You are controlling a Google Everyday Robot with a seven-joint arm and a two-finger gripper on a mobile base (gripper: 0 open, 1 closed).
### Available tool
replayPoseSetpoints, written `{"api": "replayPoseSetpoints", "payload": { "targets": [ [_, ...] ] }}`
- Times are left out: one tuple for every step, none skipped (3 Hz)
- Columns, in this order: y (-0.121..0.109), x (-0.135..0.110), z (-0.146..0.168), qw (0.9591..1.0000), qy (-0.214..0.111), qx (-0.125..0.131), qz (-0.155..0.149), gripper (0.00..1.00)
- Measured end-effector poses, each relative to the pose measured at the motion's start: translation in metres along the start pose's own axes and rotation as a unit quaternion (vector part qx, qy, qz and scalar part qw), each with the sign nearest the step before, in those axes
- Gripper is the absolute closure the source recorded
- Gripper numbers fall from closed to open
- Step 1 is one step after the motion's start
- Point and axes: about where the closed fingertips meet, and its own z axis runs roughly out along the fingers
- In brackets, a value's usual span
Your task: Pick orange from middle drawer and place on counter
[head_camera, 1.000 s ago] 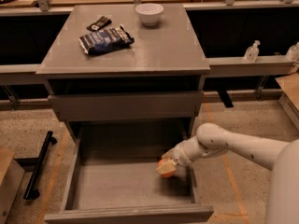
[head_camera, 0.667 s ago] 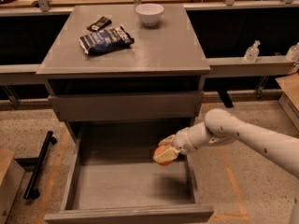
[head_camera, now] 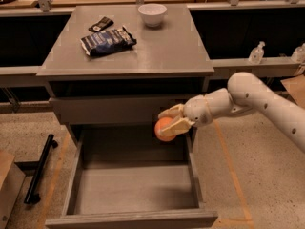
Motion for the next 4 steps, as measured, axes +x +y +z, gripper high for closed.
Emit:
{"api": "replayPoseSetpoints", "payload": {
  "targets": [
    [0.011,-0.080,-0.053,0.9984,-0.005,-0.009,-0.056,1.00],
    [0.013,-0.153,-0.114,0.9943,-0.008,0.031,-0.102,1.00],
    [0.007,-0.183,-0.144,0.9892,-0.022,0.064,-0.130,1.00],
    [0.006,-0.183,-0.137,0.9896,-0.010,0.060,-0.131,1.00]
  ]
}}
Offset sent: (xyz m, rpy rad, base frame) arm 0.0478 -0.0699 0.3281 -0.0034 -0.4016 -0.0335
